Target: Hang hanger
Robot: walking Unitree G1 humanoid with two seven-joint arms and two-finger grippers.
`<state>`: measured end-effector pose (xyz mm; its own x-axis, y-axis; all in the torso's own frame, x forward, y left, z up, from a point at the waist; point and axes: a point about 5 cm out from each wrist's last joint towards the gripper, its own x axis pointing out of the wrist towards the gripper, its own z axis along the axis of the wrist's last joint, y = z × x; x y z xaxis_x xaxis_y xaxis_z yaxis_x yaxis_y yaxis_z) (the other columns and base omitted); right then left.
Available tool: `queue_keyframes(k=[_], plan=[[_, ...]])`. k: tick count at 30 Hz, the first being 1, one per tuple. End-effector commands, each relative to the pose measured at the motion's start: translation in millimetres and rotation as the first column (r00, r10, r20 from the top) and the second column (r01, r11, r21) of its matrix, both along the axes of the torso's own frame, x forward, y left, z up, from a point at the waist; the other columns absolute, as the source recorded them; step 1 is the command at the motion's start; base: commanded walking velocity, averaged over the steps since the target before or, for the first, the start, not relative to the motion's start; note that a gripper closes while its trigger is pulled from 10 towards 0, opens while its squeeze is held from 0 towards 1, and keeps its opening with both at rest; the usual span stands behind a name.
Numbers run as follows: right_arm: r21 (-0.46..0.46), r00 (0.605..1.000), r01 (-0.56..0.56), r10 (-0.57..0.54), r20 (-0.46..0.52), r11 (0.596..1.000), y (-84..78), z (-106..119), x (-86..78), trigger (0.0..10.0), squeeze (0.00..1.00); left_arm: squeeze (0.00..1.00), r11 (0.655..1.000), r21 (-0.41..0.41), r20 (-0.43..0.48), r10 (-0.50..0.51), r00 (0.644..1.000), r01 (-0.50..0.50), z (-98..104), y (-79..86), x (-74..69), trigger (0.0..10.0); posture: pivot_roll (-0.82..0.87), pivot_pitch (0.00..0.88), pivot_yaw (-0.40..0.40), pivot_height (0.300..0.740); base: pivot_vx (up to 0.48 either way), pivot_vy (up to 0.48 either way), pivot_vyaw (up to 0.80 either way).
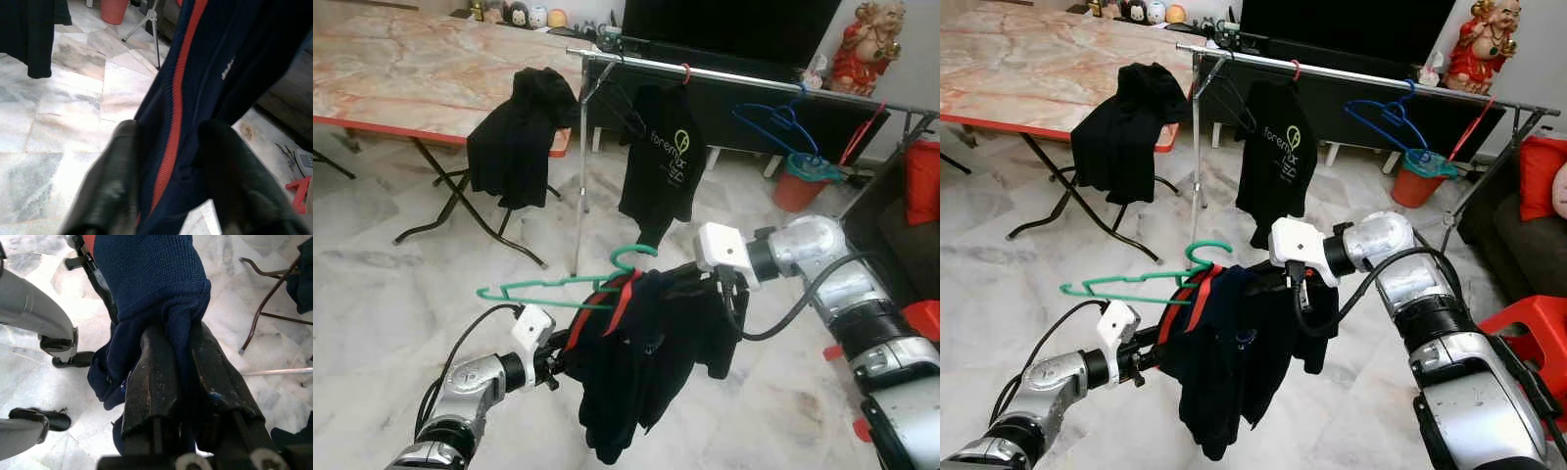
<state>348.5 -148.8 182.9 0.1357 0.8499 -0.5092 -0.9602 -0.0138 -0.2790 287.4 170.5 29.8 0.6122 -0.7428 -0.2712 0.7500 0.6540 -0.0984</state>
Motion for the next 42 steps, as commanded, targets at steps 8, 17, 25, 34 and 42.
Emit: queue_keyframes(k=[8,17,25,34,42], plan=[[0.03,0.997,0.023,-0.025,0.07,0.999,-3.2,18.7,7.3,10.0,0.0,0.0,1.0,-0.008,-0.006,0.001,1.0,-0.002,-1.6,-2.2,-1.9,0.0,-0.05,0.0,-0.176,0.74,0.0,0.0,0.0],[0.035,0.997,0.023,-0.025,0.077,0.999,-1.6,18.4,8.2,10.0,0.0,0.0,0.999,0.0,-0.002,0.032,0.999,-0.032,-1.3,0.3,-0.4,0.0,-0.05,0.0,-0.173,0.74,0.0,0.0,0.0],[0.048,0.997,0.027,-0.03,0.071,0.999,0.5,14.4,7.4,10.0,0.0,0.0,0.994,0.007,0.022,0.111,0.994,-0.111,0.6,4.3,3.7,0.0,-0.05,0.0,-0.163,0.74,0.0,0.0,0.0],[0.061,0.995,0.069,-0.073,0.066,0.996,-2.1,0.5,4.4,10.0,0.0,0.0,0.986,0.051,0.004,0.159,0.987,-0.159,-7.1,12.0,-2.7,0.0,-0.04,0.0,-0.147,0.74,0.0,0.0,0.0],[-0.015,0.989,0.142,-0.142,0.038,0.99,-20.3,-25.8,-4.2,10.0,0.0,0.0,0.881,0.24,-0.03,0.426,0.904,-0.407,-22.6,38.6,-3.8,0.6,-0.05,0.0,-0.125,0.74,0.0,0.0,0.0]])
